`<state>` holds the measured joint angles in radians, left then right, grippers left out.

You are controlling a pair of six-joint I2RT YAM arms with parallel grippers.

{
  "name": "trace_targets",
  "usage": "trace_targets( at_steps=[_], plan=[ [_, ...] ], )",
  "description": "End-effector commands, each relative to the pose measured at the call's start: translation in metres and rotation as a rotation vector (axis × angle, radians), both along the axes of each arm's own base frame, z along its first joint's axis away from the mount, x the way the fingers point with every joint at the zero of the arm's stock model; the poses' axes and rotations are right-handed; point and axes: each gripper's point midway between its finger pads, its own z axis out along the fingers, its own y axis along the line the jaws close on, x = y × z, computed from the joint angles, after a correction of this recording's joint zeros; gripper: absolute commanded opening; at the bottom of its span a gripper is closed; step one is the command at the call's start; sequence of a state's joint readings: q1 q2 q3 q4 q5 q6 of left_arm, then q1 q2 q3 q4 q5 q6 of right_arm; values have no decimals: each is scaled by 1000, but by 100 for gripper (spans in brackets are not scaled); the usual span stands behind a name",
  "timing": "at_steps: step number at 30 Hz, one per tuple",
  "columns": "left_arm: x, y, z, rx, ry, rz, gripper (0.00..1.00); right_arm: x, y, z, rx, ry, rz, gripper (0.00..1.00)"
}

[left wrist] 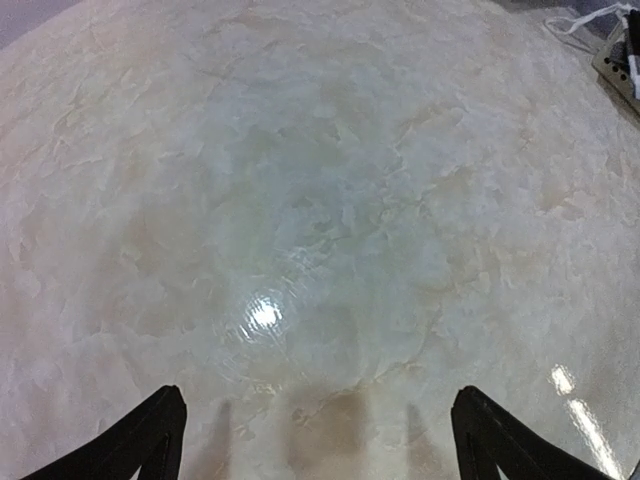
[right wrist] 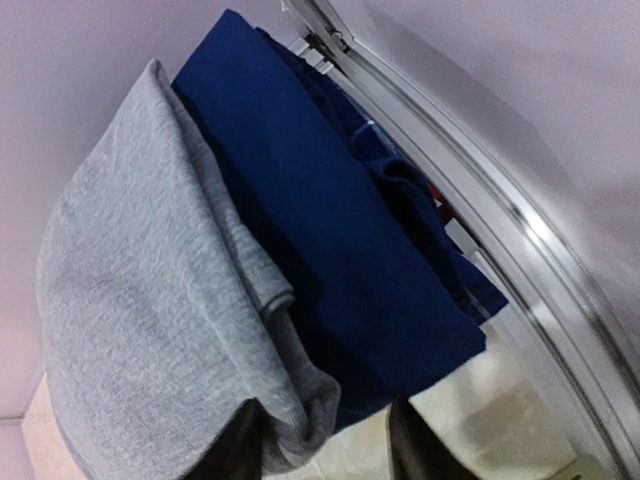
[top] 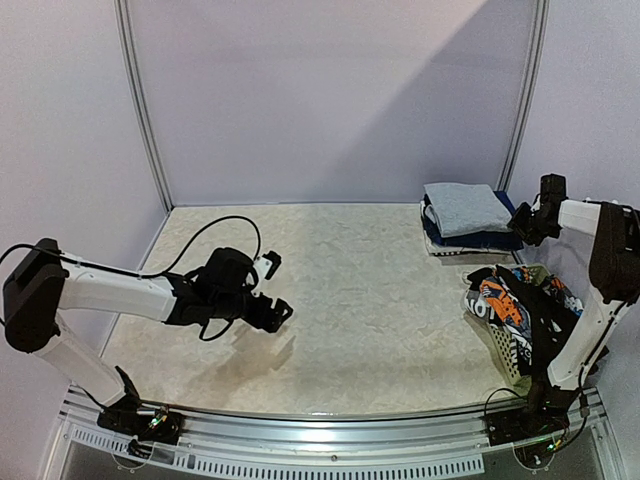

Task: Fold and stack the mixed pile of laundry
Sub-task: Place the square-folded tank top at the center of the board, then pick up the crumpled shirt from the bin.

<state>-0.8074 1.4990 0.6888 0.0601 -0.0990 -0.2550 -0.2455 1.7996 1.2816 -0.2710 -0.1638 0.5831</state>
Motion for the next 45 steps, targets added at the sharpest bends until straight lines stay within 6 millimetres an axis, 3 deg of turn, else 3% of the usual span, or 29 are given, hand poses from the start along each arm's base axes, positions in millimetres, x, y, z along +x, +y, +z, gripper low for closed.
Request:
trace_targets(
  at_steps=[1,4,9,13,17,20,25,30,37,45],
  plan=[
    [-2,1,11,12,-31,1,94,-4,3,53,-75,-74,7,52],
    [1,3,18,13,-48,14,95,-6,20,81,-133,-99,46,64],
    [7,5,31,13,-77,40,97,-21,53,109,-228,-115,110,72],
    [11,20,36,65,-94,104,99,-43,77,120,-321,-105,152,76],
    [16,37,47,86,-142,187,100,-78,106,127,-385,-94,223,77],
    [18,45,49,94,-167,222,100,-112,117,118,-405,-45,256,77],
    [16,38,46,78,-155,182,100,-162,123,85,-386,66,297,72],
    [13,30,41,52,-136,150,100,-195,117,58,-366,141,291,64],
    [11,23,34,42,-110,123,99,-202,115,38,-376,179,295,58],
    [9,21,30,39,-93,113,99,-194,105,42,-430,172,250,49]
  ],
)
